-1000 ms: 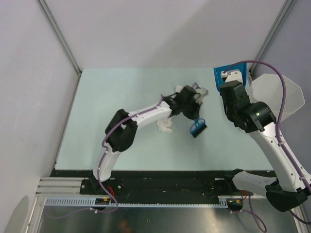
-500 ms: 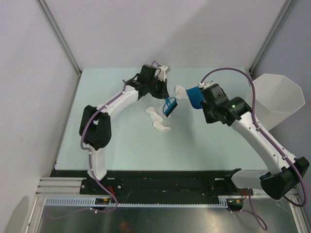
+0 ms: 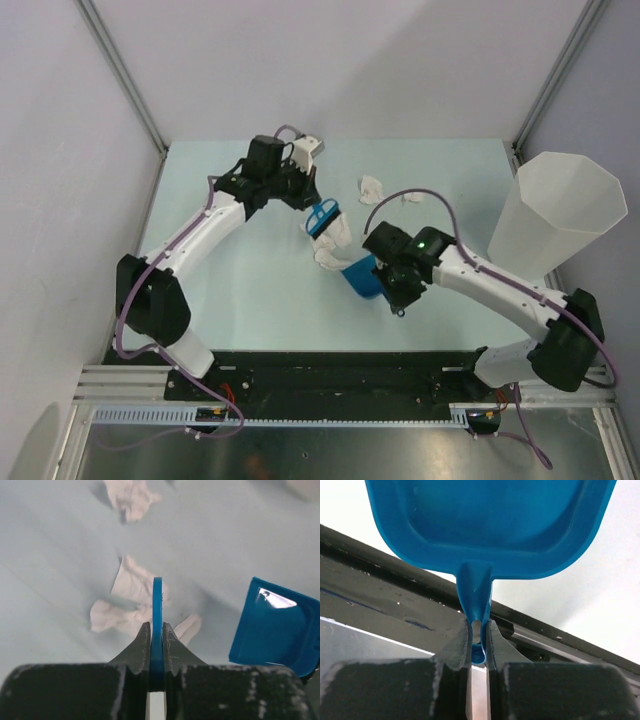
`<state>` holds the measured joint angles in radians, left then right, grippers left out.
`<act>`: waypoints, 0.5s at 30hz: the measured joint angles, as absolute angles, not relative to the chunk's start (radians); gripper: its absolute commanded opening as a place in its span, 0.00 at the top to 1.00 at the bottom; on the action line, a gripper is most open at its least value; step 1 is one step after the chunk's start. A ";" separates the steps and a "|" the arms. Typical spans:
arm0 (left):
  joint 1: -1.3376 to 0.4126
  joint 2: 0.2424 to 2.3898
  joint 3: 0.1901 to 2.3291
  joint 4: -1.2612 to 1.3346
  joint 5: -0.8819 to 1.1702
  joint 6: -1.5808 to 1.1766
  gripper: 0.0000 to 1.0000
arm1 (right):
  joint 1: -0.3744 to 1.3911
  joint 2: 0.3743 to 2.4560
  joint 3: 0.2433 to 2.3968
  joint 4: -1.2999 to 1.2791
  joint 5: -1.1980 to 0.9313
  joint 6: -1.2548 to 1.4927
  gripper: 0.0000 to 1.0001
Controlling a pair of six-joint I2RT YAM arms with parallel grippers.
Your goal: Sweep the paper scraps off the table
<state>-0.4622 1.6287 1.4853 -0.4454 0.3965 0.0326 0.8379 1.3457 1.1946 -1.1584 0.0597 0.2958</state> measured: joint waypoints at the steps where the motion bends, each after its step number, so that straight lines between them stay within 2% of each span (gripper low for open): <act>1: -0.457 1.628 1.464 -0.452 0.394 0.043 1.00 | 0.851 1.364 1.181 -1.155 0.049 0.297 1.00; 7: -0.420 1.650 1.337 -0.494 0.366 0.077 1.00 | 0.864 1.509 1.131 -1.086 -0.011 0.252 1.00; 15: -0.411 1.669 1.325 -0.496 0.348 0.079 1.00 | 0.780 1.720 1.127 -0.952 -0.054 0.136 1.00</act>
